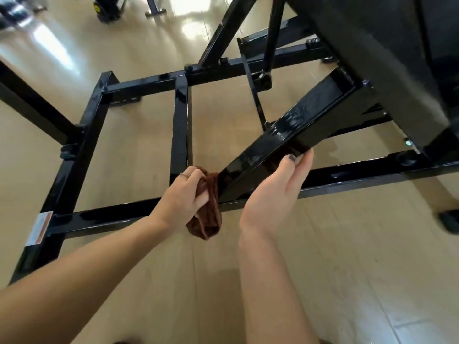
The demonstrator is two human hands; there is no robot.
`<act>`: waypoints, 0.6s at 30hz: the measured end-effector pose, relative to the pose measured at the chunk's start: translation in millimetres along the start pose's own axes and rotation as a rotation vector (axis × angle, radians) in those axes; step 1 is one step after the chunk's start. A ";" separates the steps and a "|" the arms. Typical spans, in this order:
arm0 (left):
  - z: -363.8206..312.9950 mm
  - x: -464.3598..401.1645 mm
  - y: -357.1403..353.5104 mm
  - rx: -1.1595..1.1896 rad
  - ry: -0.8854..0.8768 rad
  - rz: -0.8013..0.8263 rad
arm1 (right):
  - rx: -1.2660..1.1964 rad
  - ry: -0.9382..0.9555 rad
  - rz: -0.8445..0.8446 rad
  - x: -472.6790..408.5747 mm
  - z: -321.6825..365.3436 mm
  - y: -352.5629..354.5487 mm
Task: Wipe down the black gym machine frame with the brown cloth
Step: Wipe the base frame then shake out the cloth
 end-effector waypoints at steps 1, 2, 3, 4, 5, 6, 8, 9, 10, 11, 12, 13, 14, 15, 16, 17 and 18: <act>-0.1 0.1 2.7 -0.037 -0.026 0.025 | 0.044 0.023 -0.012 1.7 -3.0 0.1; -1.4 -1.0 5.0 -0.045 -0.037 0.053 | 0.095 0.051 -0.050 5.4 -5.7 2.7; -0.7 -3.1 6.1 -0.039 -0.048 0.068 | 0.145 0.066 -0.088 13.2 -9.6 3.6; -0.7 -4.6 7.9 -0.040 -0.047 0.085 | 0.218 0.090 -0.130 22.9 -15.1 4.0; 1.7 -7.0 9.5 -0.049 -0.055 0.098 | 0.321 0.144 -0.140 34.7 -19.7 2.0; 2.5 -7.3 11.2 -0.080 -0.070 0.116 | 0.451 0.205 -0.105 47.8 -24.8 -3.4; 0.4 -3.5 15.6 -0.199 -0.158 0.167 | 0.674 0.340 0.057 69.4 -37.7 -23.6; 0.8 -0.9 16.6 -0.270 -0.219 0.196 | 0.757 0.387 0.151 74.9 -43.4 -34.9; 2.1 3.1 16.6 -0.316 -0.257 0.249 | 0.827 0.416 0.222 74.5 -46.8 -44.2; 6.0 5.9 16.2 -0.347 -0.299 0.277 | 0.891 0.437 0.268 69.8 -47.9 -51.9; 11.0 6.1 14.1 -0.416 -0.359 0.285 | 0.953 0.458 0.289 62.7 -46.8 -57.8; 17.1 5.5 11.6 -0.472 -0.412 0.299 | 1.024 0.488 0.297 54.9 -44.3 -63.0; 25.7 3.1 8.6 -0.489 -0.428 0.317 | 1.114 0.513 0.312 47.4 -42.5 -68.6; 33.8 -0.9 7.3 -0.476 -0.445 0.304 | 1.223 0.523 0.339 39.8 -43.2 -74.2; 37.5 -3.2 8.7 -0.405 -0.447 0.287 | 1.359 0.512 0.385 32.7 -46.0 -79.3; 39.2 -4.4 10.9 -0.315 -0.466 0.245 | 1.510 0.491 0.449 26.3 -51.7 -83.8; 36.3 -2.5 16.5 -0.228 -0.483 0.183 | 1.674 0.472 0.522 20.8 -58.0 -87.1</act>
Point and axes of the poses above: each hand's wrist, its own x-axis away from the middle knuckle, its own y-axis out of the back of the hand, z = x × y, the point moved 5 cm from there along -x, towards the middle knuckle, and after that the axes turned 8 degrees about z, right-handed, at the moved point
